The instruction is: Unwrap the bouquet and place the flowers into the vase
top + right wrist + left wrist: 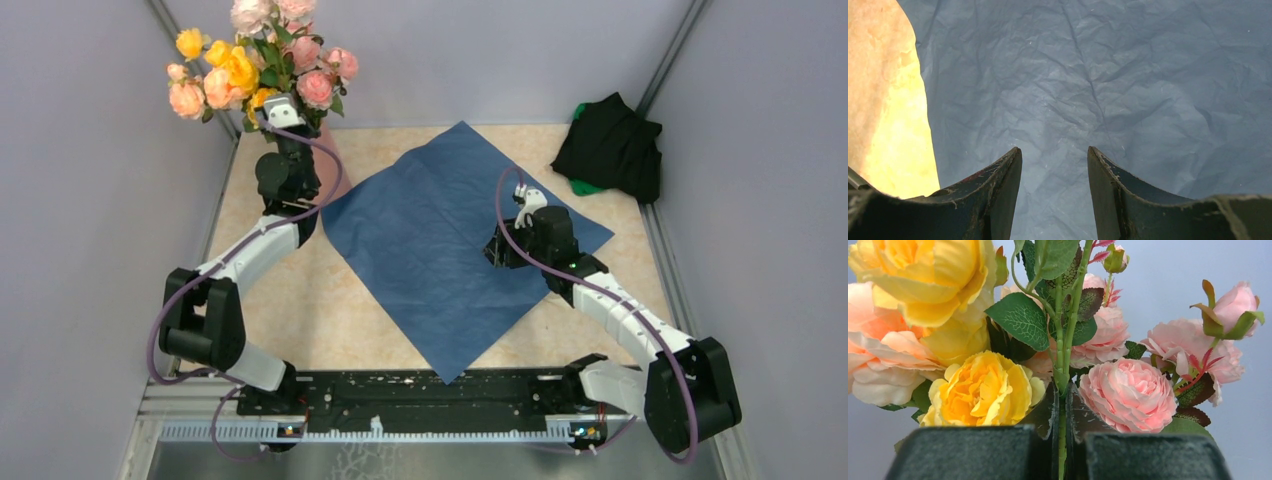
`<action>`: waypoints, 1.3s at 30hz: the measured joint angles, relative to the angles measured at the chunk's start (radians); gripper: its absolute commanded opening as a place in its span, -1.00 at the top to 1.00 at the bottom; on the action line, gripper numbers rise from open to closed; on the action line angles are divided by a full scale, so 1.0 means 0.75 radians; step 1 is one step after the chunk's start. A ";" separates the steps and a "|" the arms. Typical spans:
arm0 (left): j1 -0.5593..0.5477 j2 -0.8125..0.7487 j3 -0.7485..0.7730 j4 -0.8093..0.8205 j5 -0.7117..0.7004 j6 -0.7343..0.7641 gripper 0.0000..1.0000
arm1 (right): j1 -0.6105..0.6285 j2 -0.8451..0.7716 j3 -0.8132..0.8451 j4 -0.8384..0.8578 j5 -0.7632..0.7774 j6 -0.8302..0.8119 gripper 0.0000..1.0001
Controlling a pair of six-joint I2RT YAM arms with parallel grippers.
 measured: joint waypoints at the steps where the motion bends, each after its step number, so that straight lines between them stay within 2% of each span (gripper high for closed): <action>1: 0.000 0.000 -0.003 -0.001 -0.001 -0.001 1.00 | 0.000 0.000 0.000 0.000 -0.001 0.000 -0.02; 10: 0.000 0.000 -0.036 -0.002 -0.009 -0.061 1.00 | 0.000 0.000 0.000 0.000 -0.009 0.000 -0.02; 11: 0.000 0.000 -0.043 -0.002 -0.010 -0.069 0.88 | 0.000 0.000 0.000 0.000 -0.009 0.000 -0.02; 13: 0.000 0.000 -0.058 -0.002 -0.015 -0.082 0.44 | 0.000 0.000 0.000 0.000 -0.009 0.000 -0.02; 15: 0.000 0.000 -0.073 -0.005 -0.017 -0.100 -0.23 | 0.000 0.000 0.000 0.000 -0.009 0.000 -0.02; 17: 0.000 0.001 -0.079 -0.016 -0.017 -0.102 -0.50 | 0.000 0.000 0.000 0.000 -0.009 0.000 -0.02; 21: -0.001 0.001 -0.079 -0.032 -0.011 -0.130 -0.56 | 0.000 0.000 0.000 0.000 -0.012 0.000 -0.02; 29: -0.002 -0.010 -0.093 -0.061 -0.003 -0.156 -0.42 | 0.000 0.000 0.000 0.001 -0.014 0.000 -0.02; 30: -0.004 -0.012 -0.095 -0.064 -0.002 -0.159 -0.49 | 0.000 0.000 0.000 0.001 -0.014 0.000 -0.02; 33: -0.009 -0.022 -0.101 -0.085 0.001 -0.169 -0.92 | 0.000 0.000 0.000 0.001 -0.015 0.000 -0.02; 34: -0.012 -0.031 -0.106 -0.098 0.003 -0.176 -0.97 | 0.000 0.000 0.000 0.001 -0.016 0.000 -0.02; 39: -0.026 -0.105 -0.172 -0.156 0.017 -0.224 -0.97 | 0.000 0.000 -0.016 0.016 -0.020 0.001 -0.02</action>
